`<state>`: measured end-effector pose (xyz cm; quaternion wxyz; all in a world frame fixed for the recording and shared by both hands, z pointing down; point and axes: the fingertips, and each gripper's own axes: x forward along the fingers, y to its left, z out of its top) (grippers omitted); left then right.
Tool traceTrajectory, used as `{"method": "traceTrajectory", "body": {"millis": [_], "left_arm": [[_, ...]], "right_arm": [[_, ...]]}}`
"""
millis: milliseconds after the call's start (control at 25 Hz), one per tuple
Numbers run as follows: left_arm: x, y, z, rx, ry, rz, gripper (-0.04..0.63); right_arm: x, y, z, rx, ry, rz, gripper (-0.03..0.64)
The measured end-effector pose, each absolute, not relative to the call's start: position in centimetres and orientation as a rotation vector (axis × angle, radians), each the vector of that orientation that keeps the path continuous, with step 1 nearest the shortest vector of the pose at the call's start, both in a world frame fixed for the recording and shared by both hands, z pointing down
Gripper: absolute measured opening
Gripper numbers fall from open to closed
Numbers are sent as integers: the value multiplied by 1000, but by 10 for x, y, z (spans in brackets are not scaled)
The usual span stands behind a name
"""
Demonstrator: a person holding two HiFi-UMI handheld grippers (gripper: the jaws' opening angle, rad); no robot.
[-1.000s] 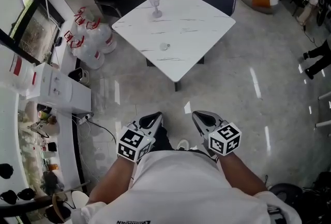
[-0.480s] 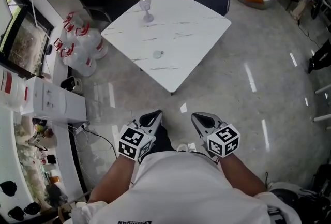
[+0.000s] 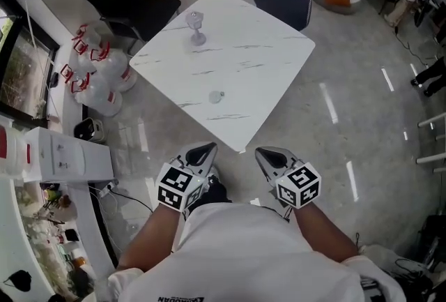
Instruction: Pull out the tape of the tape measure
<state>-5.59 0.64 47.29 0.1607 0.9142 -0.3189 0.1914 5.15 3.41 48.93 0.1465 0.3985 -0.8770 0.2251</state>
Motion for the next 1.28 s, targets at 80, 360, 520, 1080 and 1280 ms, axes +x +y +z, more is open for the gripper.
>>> {"method": "traceTrajectory", "body": {"millis": [80,360,520,1080,1280], "left_arm": [[-63,-16,467,2628,-901,538,9],[-94,-77,465,2654,-868,537,9],[-102,-96,467,2690,-814,553,9],[-103,-133,473,2717,-767,582,9],[-100,-143,468,2677,-880,563,9]], "right_arm": [[43,10,480,1170,-2528,633,6],[17,-47,475,1225,-2509,616,6],[8,-67,477,1272,-2483,621,6],[15,-105,478,1345,-2457,657,6],[18,-118,468,1258,-2507,606,6]]}}
